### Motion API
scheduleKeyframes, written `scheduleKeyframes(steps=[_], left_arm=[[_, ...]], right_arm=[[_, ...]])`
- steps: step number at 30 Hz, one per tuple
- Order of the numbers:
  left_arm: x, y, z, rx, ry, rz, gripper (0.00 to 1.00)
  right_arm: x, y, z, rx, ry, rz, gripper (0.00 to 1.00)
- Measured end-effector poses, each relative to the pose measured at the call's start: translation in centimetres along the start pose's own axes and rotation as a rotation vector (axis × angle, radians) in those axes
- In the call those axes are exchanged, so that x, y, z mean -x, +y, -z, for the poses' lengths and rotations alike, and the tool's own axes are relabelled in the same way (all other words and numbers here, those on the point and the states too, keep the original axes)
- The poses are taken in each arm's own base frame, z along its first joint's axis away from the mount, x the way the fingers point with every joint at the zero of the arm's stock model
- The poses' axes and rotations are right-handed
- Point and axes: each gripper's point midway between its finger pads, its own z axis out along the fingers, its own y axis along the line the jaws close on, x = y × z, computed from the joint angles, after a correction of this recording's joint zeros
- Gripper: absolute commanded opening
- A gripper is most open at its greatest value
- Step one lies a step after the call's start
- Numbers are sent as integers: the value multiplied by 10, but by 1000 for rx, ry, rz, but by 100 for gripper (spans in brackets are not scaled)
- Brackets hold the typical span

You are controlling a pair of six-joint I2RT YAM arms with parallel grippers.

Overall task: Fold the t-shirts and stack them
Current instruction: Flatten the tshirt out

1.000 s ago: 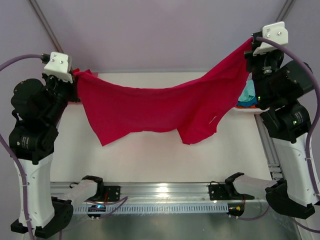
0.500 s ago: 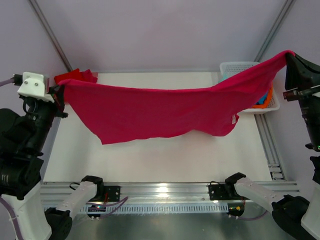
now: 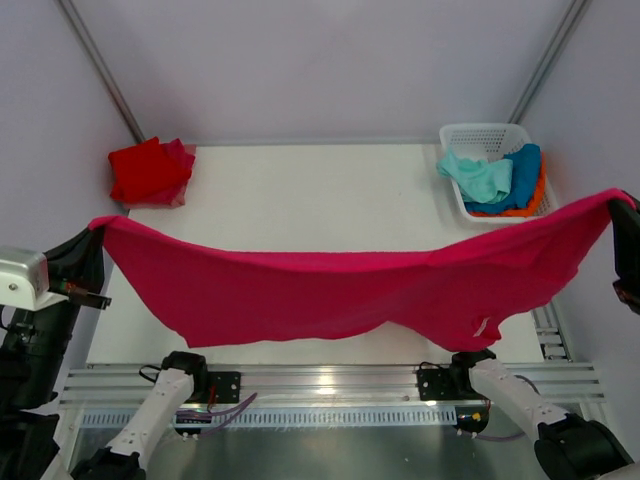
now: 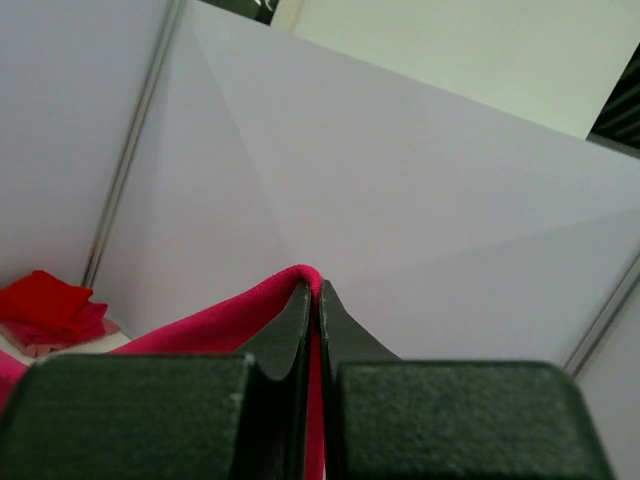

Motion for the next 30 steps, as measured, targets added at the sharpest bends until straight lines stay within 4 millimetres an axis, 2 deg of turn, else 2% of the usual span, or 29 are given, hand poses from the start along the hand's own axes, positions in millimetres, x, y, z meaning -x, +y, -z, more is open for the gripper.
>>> scheduleKeyframes(steps=[4, 8, 14, 19, 25, 30], left_arm=[[4, -5, 8, -29, -21, 3, 0], [5, -11, 16, -60, -33, 4, 0], [12, -15, 47, -81, -83, 0, 0], [34, -17, 77, -89, -171, -9, 0], [50, -24, 105, -112, -243, -27, 0], [55, -30, 117, -130, -273, -38, 0]], right_arm=[[43, 15, 33, 41, -111, 11, 3], [69, 30, 54, 91, -185, 7, 3], [73, 47, 58, 159, -193, -23, 3], [85, 60, 68, 201, -218, -27, 3], [108, 77, 99, 250, -288, 3, 3], [121, 88, 123, 270, -331, 27, 3]])
